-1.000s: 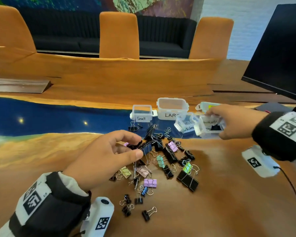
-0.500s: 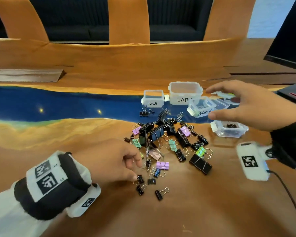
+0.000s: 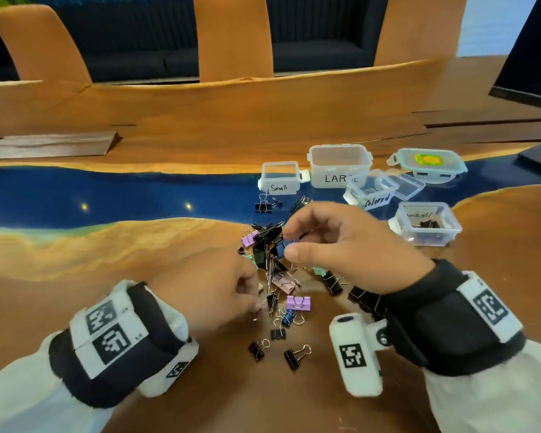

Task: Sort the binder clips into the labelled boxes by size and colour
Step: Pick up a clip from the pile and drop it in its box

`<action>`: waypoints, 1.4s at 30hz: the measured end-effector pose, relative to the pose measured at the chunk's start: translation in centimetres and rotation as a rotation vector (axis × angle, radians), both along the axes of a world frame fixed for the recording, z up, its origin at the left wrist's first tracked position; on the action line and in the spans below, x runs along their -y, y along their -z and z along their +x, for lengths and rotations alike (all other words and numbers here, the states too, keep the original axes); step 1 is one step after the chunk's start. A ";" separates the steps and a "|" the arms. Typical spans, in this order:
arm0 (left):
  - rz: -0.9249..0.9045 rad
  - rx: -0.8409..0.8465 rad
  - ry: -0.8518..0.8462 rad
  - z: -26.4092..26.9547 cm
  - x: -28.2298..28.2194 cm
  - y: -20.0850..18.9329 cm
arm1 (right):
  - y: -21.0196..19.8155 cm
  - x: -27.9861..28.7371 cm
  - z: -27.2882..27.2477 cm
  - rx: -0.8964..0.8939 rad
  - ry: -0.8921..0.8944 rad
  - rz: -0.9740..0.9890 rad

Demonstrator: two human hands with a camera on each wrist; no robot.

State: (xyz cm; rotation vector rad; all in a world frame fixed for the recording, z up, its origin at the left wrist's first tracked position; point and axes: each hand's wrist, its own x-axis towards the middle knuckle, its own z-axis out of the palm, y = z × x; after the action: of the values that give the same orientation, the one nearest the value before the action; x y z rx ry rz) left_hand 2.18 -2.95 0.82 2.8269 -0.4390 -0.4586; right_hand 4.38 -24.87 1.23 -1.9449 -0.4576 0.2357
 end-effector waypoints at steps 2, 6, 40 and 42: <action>-0.180 0.046 -0.104 0.2 -0.4 -0.6 | 0.7 -0.6 -0.3 -0.031 -0.034 0.055; -0.614 0.038 -0.281 0.5 0.8 -1.3 | 2.0 -1.3 -0.6 -0.071 -0.060 0.129; -1.468 -0.593 -0.356 2.7 1.2 2.2 | 2.3 -1.1 -0.5 0.001 0.093 0.245; -1.438 -0.555 -0.349 2.6 1.4 2.2 | 2.6 -1.2 -0.4 0.041 0.124 0.206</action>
State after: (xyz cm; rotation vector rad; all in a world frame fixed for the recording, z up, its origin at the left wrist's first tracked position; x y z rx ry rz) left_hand 4.82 -4.33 -1.37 1.2720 -0.0541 -0.5106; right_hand 3.97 -23.69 -1.37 -1.7706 -0.3717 0.0660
